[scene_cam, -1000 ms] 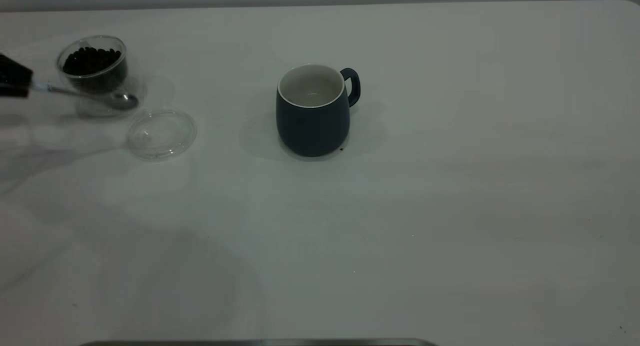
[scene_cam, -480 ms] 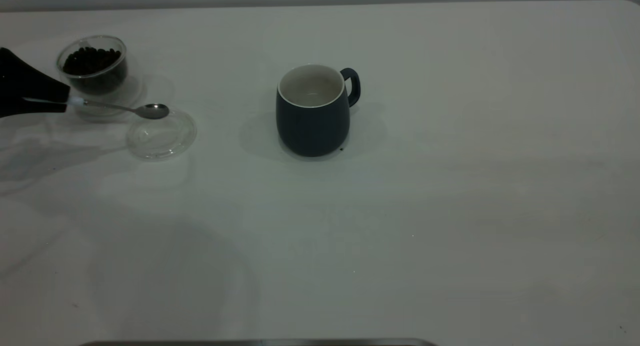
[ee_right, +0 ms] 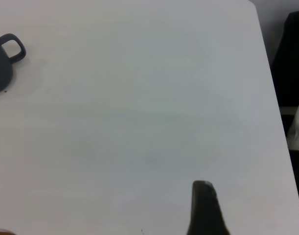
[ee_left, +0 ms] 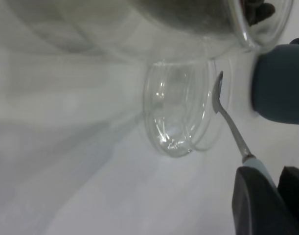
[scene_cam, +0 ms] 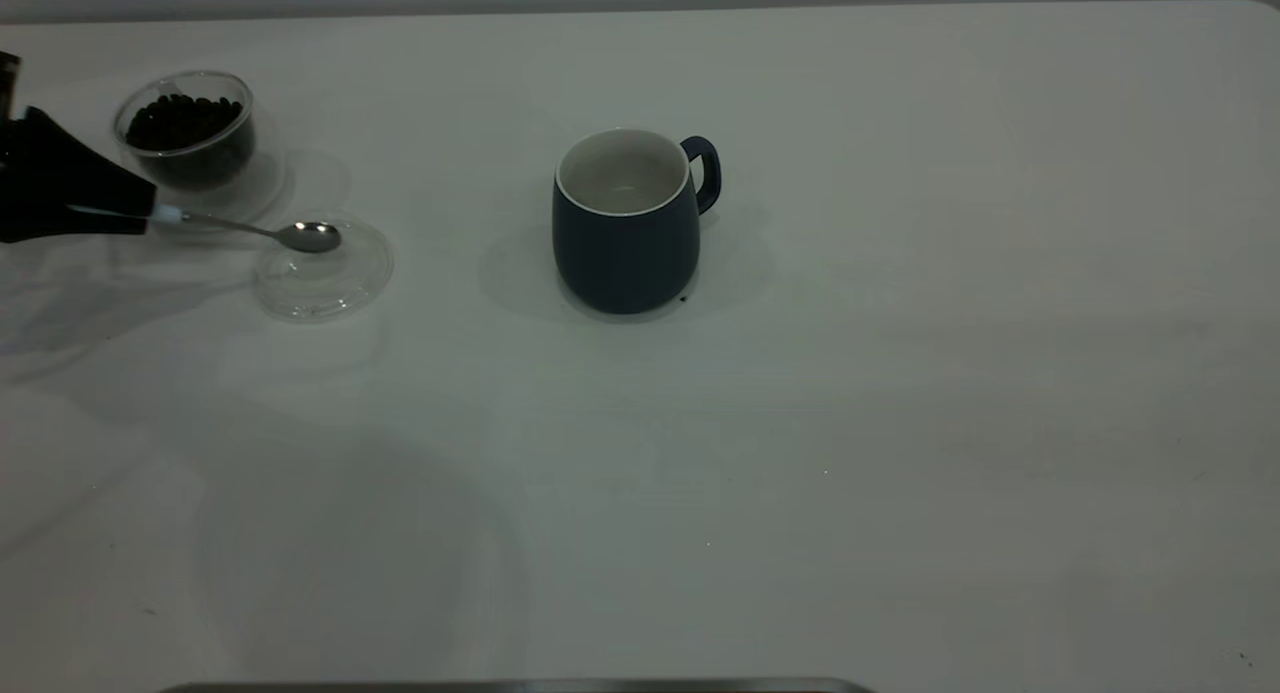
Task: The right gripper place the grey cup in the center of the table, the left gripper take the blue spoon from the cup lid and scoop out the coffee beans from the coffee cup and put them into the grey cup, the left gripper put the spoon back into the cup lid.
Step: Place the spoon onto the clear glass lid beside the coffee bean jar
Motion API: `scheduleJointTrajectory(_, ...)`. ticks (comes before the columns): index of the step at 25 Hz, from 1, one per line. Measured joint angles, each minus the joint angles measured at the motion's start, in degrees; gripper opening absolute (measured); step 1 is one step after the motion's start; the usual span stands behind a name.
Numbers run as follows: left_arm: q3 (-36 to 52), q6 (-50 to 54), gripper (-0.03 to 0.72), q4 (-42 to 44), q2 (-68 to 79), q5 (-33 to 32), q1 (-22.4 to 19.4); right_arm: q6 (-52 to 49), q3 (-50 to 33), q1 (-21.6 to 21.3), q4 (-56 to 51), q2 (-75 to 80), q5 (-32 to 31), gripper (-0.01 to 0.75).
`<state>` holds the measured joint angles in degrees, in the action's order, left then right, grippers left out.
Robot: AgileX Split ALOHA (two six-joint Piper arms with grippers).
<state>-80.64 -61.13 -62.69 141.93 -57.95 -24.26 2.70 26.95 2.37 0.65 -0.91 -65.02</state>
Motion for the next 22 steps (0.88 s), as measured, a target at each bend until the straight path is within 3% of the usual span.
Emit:
scheduleJointTrajectory(7,0.0,0.0,0.123,-0.2,0.0,3.6,2.1,0.0,0.0,0.0,0.0,0.0,0.0,0.462)
scheduleJointTrajectory(22,0.0,0.0,0.123,-0.5,0.2,4.8,4.8,0.0,0.0,0.0,0.0,0.0,0.0,0.462)
